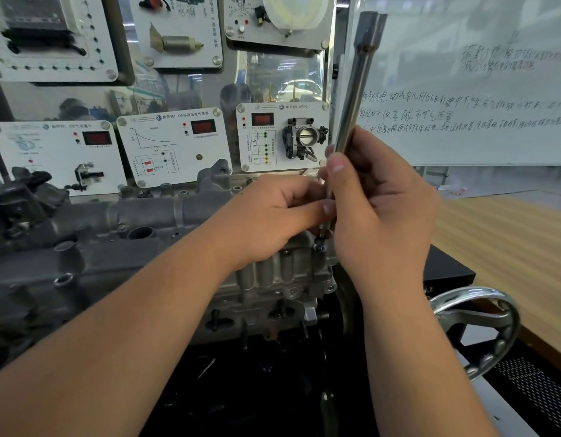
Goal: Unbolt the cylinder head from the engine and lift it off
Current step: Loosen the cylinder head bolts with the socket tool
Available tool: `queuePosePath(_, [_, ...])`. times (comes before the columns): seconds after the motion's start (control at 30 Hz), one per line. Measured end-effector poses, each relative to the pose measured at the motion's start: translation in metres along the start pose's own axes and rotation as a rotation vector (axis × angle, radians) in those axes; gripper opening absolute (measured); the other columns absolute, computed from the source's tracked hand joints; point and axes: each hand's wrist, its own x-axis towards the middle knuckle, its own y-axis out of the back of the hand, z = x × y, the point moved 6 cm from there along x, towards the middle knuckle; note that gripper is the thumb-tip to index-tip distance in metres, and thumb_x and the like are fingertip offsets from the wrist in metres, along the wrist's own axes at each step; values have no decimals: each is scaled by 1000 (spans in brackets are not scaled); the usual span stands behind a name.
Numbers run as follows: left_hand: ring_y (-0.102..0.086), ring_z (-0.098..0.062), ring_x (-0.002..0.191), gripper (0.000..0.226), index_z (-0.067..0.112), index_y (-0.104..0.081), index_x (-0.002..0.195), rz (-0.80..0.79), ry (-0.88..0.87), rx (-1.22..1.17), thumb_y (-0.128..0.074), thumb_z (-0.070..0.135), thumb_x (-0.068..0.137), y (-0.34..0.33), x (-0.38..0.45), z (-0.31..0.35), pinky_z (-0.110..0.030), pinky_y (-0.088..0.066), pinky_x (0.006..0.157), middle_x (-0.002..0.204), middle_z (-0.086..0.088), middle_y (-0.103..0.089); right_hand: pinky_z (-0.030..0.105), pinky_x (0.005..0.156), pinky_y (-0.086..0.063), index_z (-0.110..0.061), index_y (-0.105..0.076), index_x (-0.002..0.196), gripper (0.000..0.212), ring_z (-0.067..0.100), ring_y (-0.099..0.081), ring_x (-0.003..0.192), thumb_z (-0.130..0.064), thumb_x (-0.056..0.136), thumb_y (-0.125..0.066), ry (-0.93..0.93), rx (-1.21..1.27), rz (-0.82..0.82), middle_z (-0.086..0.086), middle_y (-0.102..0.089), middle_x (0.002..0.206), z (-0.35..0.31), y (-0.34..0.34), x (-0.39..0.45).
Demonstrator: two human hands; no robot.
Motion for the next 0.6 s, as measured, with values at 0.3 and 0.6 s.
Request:
queuePosePath(0.3, [-72,-33,92,18,6,-68,103,32,-22,44,-72,19,93,2,2,0,-54,-56,85,96,-15,-74,32,81,-58,-19,-74,117,25,8,-70,89,-23,93,-69,-19,5,39,-6,-75,96,-3,0,-3])
queuePosePath(0.6, [-73,-29,97,20,8,-70,111,15,-44,11,-72,12,92,1,2,1,-44,-59,85,102,-13,-75,40,84,-60,-18,-63,134,38,10,-72,97,-23,96,-64,-20,34,-27,-7,-75,104,-6,-2,-2])
